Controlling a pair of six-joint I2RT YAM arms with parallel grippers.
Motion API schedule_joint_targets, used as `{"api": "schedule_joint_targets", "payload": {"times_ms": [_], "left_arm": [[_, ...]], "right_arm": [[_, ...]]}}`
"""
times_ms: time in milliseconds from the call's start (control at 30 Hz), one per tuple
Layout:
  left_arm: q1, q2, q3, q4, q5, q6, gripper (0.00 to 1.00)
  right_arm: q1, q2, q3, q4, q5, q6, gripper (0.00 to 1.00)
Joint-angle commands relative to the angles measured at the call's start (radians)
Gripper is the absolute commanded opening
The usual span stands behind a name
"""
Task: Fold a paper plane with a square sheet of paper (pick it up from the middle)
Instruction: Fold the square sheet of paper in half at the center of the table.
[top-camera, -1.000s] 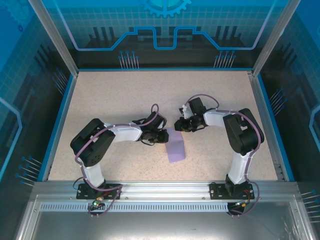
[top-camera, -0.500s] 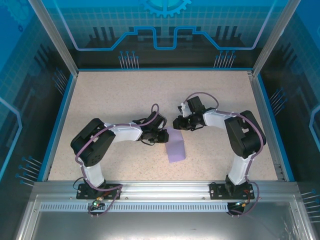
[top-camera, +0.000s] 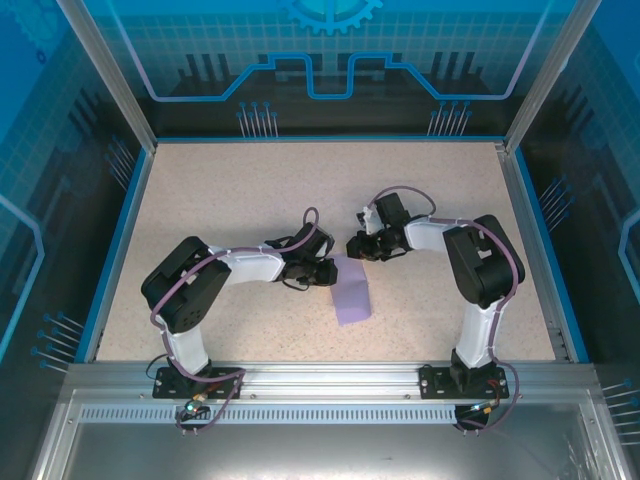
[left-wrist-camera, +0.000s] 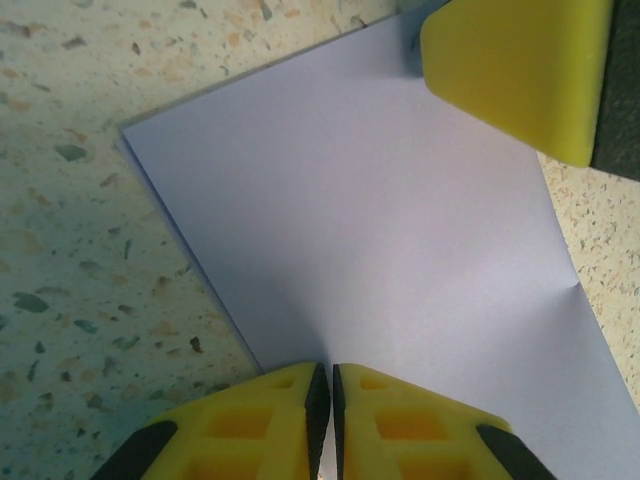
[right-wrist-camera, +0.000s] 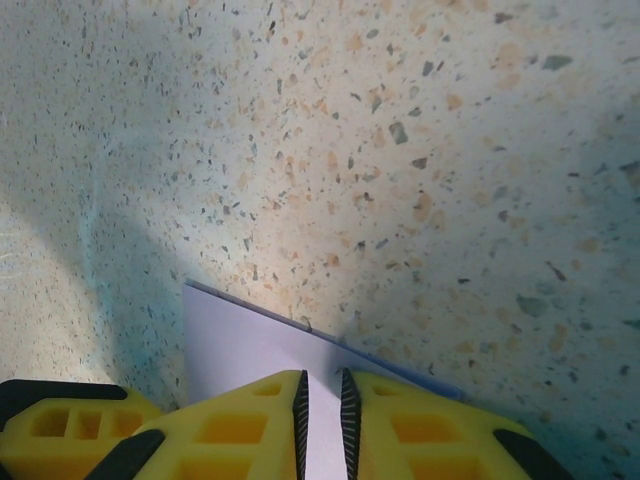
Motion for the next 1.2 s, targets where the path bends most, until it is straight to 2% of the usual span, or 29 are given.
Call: {"api": "schedule_joint_targets", "payload": {"times_ms": [0, 333, 600, 800, 1167], "left_arm": [[0.004, 0.047, -0.045, -0.165, -0.075, 0.025, 0.16], [0.006, 0.053, -0.026, -0.177, -0.072, 0.034, 0.16], [0.008, 0.058, -0.013, -0.188, -0.07, 0.042, 0.16], [0.01, 0.063, 0.001, -0.201, -0.072, 0.053, 0.16], [0.012, 0.061, -0.009, -0.204, -0.081, 0.05, 0.16]], "right_arm": [[-0.061, 0.004, -0.008, -0.033, 0.138, -0.013, 0.2], [-0.073, -0.093, -0.048, -0.021, 0.074, -0.028, 0.21], [0.01, -0.213, -0.15, 0.016, -0.017, 0.023, 0.21], [0.075, -0.201, -0.219, 0.017, -0.04, 0.02, 0.2], [0.07, -0.183, -0.271, -0.058, -0.023, -0.056, 0.2]]}}
